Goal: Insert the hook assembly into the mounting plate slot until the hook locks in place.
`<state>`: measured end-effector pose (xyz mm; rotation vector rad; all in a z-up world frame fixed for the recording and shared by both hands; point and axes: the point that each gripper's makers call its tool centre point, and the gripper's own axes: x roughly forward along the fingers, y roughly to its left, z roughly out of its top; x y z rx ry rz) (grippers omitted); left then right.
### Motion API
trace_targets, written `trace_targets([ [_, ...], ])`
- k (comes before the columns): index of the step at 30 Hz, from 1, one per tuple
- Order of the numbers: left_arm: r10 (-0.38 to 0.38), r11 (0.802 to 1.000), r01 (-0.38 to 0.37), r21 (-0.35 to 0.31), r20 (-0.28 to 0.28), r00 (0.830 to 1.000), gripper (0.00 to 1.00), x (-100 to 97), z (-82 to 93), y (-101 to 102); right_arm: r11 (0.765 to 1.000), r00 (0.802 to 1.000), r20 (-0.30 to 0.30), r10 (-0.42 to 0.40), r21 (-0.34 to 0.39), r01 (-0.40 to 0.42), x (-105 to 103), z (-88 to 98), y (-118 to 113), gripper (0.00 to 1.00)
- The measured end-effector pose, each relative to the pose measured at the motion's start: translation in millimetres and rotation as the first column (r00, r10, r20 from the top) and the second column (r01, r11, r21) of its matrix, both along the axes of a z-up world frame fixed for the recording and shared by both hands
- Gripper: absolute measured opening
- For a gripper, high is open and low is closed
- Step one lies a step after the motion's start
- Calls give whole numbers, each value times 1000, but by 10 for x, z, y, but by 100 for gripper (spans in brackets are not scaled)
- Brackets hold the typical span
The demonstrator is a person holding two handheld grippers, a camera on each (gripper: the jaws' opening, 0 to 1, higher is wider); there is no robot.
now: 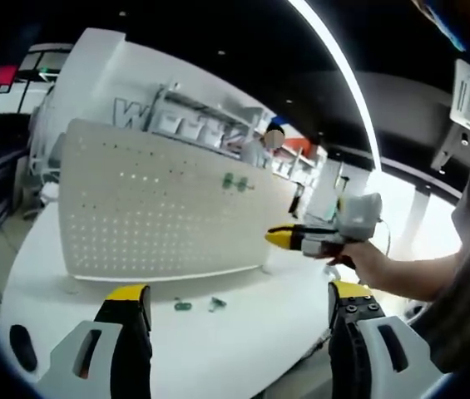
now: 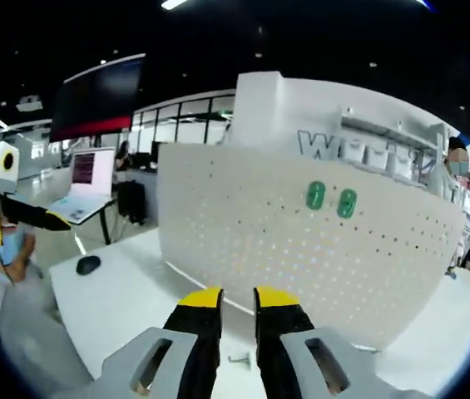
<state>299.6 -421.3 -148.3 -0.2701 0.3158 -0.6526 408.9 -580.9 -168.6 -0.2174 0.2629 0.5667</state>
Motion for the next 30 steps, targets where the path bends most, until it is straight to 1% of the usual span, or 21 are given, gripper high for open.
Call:
trace_targets([
  [2, 1, 1000, -1, 2, -7, 1000, 89, -6, -21, 5, 1000, 1000, -15, 12, -9, -12, -69, -73, 18, 13],
  [4, 1, 1000, -1, 4, -7, 1000, 89, -9, -29, 6, 1000, 999, -30, 15, -21, -16, -99, -166, -10, 13],
  [6, 1, 1000, -1, 2, -9, 1000, 89, -11, -30, 0, 999, 998, -59, 26, -19, -28, -148, -254, -22, 13],
  [10, -4, 1000, 4, 5, -6, 1000, 89, -5, -23, -12, 998, 995, -86, 42, -42, -46, -256, -375, -52, 14],
  [14, -4, 1000, 5, 5, -11, 1000, 90, 4, -33, -20, 997, 991, -126, 55, -48, -62, -379, -518, -65, 15],
  [20, -17, 999, 17, 28, -21, 1000, 89, -7, -86, -48, 995, 978, -194, 74, -53, -86, -610, -768, -52, 16],
  [24, -15, 999, 15, 28, -25, 1000, 89, -9, -104, -39, 993, 969, -232, 85, -59, -101, -743, -910, -49, 16],
  [27, -10, 1000, 11, 27, -29, 1000, 89, -10, -118, -25, 992, 965, -247, 86, -66, -105, -784, -1002, -67, 16],
  [28, -9, 1000, 9, 26, -31, 999, 89, -10, -126, -20, 991, 958, -274, 81, -77, -105, -808, -1088, -95, 17],
  [30, -8, 1000, 9, 28, -35, 999, 89, -11, -144, -16, 991, 955, -286, 80, -78, -106, -817, -1153, -111, 17],
])
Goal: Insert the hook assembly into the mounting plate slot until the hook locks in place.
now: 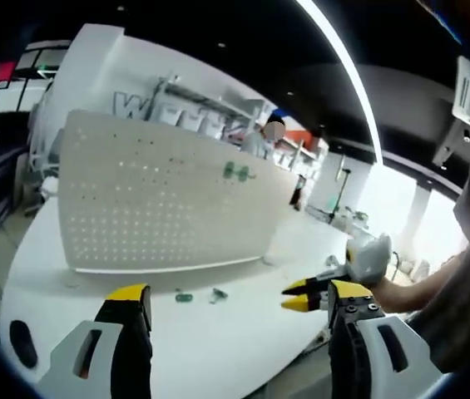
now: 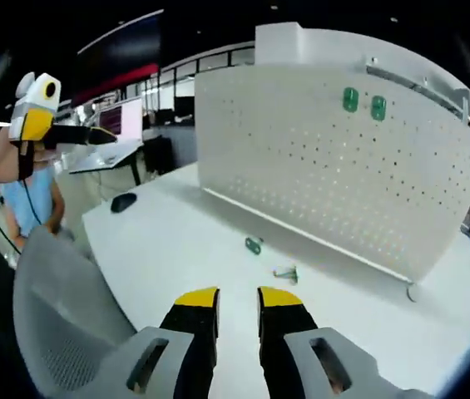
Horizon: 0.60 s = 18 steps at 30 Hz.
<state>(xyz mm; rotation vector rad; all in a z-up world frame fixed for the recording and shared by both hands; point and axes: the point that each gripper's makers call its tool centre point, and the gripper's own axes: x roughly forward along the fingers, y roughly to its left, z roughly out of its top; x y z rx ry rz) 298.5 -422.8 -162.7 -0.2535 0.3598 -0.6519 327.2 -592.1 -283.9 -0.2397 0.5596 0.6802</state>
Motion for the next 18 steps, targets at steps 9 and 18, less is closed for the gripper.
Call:
trace_targets([
  [9, 10, 1000, -10, 4, -27, 1000, 88, 0, -98, 46, 999, 998, -62, 20, -30, -22, -78, -252, -30, 17],
  [18, 22, 1000, -21, 15, -49, 999, 88, 29, -197, 123, 996, 995, -76, 62, -61, -66, 182, -525, 6, 16],
])
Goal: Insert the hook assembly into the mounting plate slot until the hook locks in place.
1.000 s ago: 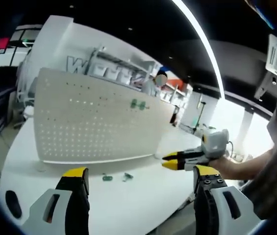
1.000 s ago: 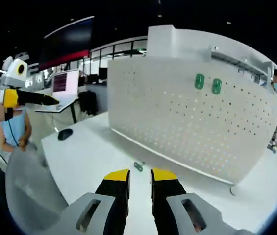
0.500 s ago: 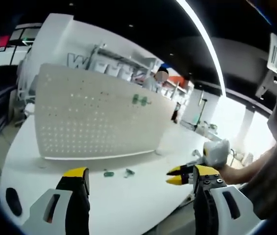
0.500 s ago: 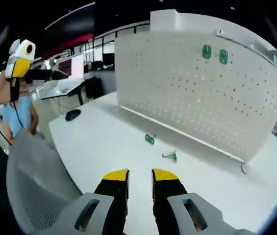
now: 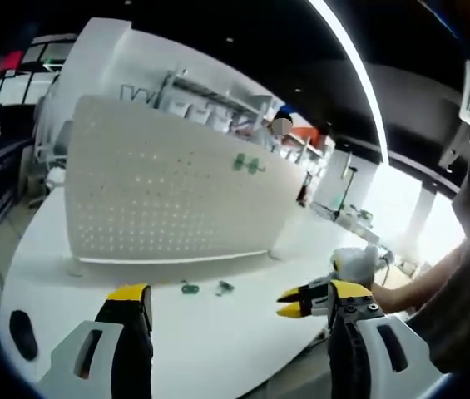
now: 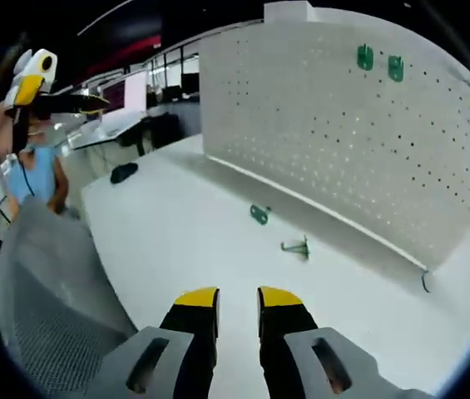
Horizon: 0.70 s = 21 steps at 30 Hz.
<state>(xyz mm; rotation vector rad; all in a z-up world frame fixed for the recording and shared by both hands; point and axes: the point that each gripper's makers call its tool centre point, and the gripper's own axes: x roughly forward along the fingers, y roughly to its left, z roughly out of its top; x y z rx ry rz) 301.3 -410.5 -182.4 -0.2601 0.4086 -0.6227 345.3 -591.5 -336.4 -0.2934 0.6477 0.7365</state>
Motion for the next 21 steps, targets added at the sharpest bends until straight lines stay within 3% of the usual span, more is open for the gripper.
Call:
trace_targets([
  [3, 7, 1000, -6, 6, -9, 1000, 88, -5, -27, 40, 1000, 1000, -12, 4, -27, -4, 151, -125, -28, 16],
  [11, 23, 1000, -23, 11, -25, 999, 88, 62, -73, 110, 997, 1000, -11, 22, -73, -23, 480, -249, -41, 16],
  [21, 8, 1000, -7, 8, -44, 999, 88, 75, -131, 24, 990, 999, -12, 38, -132, -40, 929, -407, -67, 16],
])
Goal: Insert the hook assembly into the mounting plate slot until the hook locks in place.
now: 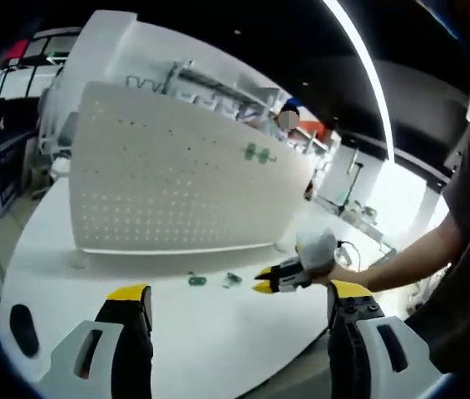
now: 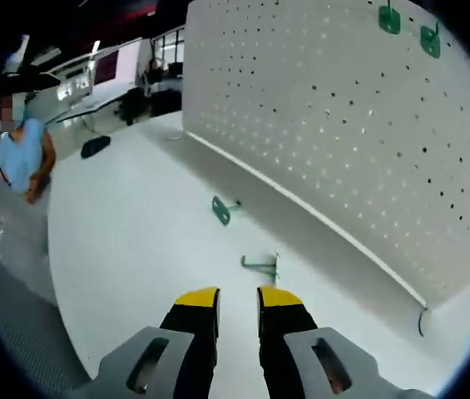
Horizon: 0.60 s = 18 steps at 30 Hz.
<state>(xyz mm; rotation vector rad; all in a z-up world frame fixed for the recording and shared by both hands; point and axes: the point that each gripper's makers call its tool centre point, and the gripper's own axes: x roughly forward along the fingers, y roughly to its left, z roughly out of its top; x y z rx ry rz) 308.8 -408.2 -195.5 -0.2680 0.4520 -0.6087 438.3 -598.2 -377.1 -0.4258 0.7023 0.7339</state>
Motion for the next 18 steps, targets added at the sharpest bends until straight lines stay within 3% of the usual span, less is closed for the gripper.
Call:
trace_targets([
  [5, -1, 1000, 1, 23, -11, 1000, 89, -23, -48, -2, 999, 999, -24, -41, 2, 41, 173, -117, -30, 16],
  [18, 11, 999, -11, 32, 5, 1000, 90, -6, -6, 44, 998, 996, -75, -48, -44, 45, 338, -357, -19, 16],
])
